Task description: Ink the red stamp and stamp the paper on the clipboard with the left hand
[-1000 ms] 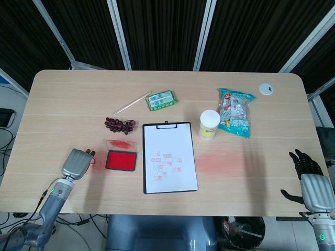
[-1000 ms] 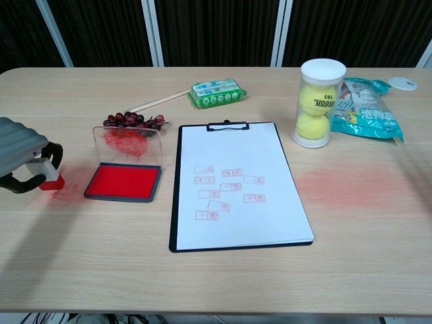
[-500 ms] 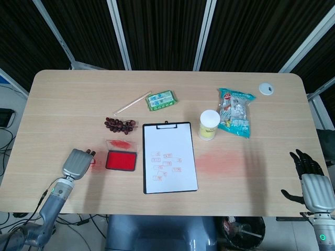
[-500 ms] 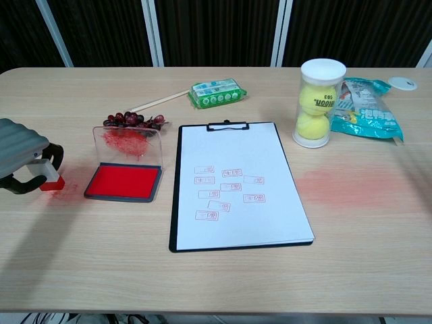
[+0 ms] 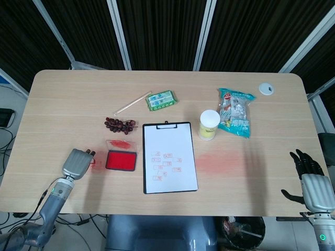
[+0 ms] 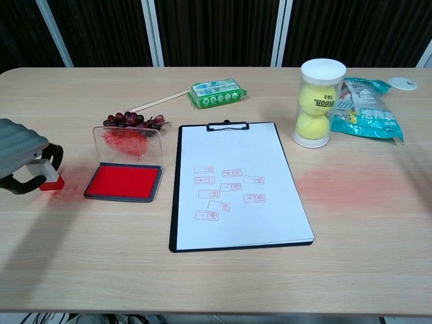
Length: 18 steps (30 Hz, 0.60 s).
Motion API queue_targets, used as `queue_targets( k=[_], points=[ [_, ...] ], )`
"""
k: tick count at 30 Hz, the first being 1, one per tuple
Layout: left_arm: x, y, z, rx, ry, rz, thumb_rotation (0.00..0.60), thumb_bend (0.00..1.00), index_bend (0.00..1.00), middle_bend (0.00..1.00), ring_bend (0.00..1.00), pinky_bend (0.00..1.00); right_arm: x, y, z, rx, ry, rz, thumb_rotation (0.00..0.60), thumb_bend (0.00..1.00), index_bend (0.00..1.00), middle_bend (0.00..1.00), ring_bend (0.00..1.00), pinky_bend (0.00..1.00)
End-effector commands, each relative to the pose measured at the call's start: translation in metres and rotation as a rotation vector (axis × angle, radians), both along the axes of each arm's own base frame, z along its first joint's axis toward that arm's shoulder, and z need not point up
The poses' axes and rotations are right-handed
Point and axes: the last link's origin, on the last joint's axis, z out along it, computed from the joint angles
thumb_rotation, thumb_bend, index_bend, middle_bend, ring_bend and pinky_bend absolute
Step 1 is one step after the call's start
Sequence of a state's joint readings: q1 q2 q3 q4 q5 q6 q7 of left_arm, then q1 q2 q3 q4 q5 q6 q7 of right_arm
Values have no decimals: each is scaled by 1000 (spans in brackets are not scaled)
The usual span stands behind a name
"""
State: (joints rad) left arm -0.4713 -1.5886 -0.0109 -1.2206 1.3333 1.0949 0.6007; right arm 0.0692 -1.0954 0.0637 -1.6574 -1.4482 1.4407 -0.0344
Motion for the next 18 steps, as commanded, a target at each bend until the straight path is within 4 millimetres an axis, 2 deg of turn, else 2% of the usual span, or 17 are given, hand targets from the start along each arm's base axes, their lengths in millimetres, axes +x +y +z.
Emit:
queue_targets(
  k=[1,5,9,15,18],
  points=[
    [0,0,0,3,0,2,600,436,483,517,881,1000,0,0,0,0,-1,0,600,140,0,0,0,135],
    [3,0,2,7,-7,-1,600,436,483,517,881,1000,0,0,0,2,-2,1,600,140,0,0,0,135],
    [15,0,5,16,-18,-35,600,436,487,523,887,1000,1,0,0,3,-4,3,600,140,0,0,0,135],
    [63,3,7,26,-66,-128,600,436,509,547,914,1000,1,0,0,8,-19,3,600,140,0,0,0,135],
    [78,5,4,22,-65,-145,600,436,517,558,925,1000,1,0,0,11,-25,0,600,140,0,0,0,135]
  ],
)
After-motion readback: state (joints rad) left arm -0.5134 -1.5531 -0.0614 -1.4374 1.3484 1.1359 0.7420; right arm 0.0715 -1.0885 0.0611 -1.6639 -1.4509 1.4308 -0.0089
